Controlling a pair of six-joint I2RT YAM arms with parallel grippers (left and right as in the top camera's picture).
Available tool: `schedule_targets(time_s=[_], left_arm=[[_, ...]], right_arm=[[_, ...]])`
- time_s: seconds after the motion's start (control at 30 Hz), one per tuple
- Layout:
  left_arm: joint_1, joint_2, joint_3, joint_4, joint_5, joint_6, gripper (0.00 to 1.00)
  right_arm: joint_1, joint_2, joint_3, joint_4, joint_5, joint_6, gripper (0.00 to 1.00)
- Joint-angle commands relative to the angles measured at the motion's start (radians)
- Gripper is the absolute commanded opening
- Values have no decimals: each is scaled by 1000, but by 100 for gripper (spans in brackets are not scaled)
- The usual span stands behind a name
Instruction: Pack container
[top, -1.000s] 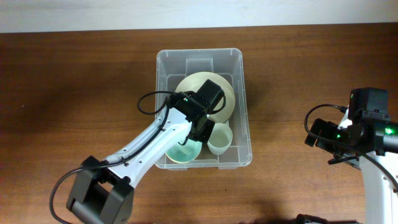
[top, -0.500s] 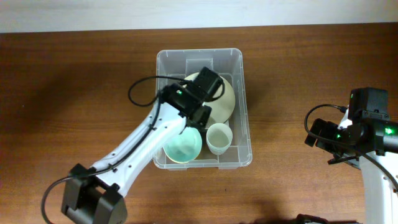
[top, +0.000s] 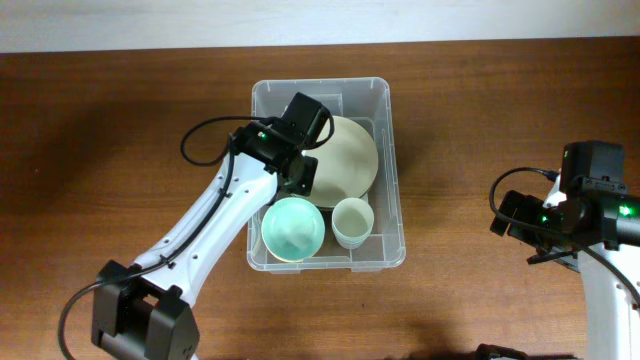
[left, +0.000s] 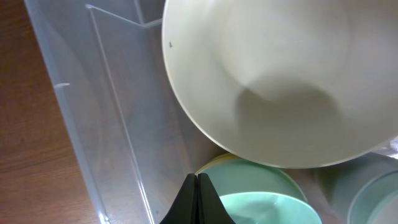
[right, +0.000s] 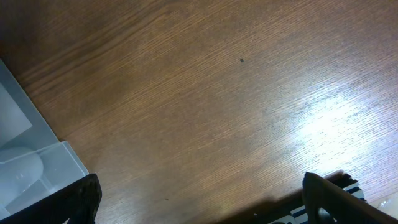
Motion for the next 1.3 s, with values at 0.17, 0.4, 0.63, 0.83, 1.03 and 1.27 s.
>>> schedule_targets(time_s=[0.17, 0.4, 0.63, 0.83, 1.03, 1.27], left_arm=[[1, 57, -48, -1, 83, 5, 1], [1, 90, -79, -4, 108, 5, 0], [1, 88, -77, -1, 104, 5, 1], [2, 21, 4, -32, 14, 5, 0], [61, -123, 69, -42, -36, 5, 1], [292, -303, 74, -42, -35, 5, 22]], right_arm=[[-3, 1, 0, 0, 13, -4, 99], [-3, 1, 0, 0, 13, -4, 99], [-3, 1, 0, -1, 13, -4, 99], [-3, 1, 0, 0, 13, -3, 99], [-3, 1, 19, 8, 13, -3, 93], [-2, 0, 159, 7, 8, -24, 75]])
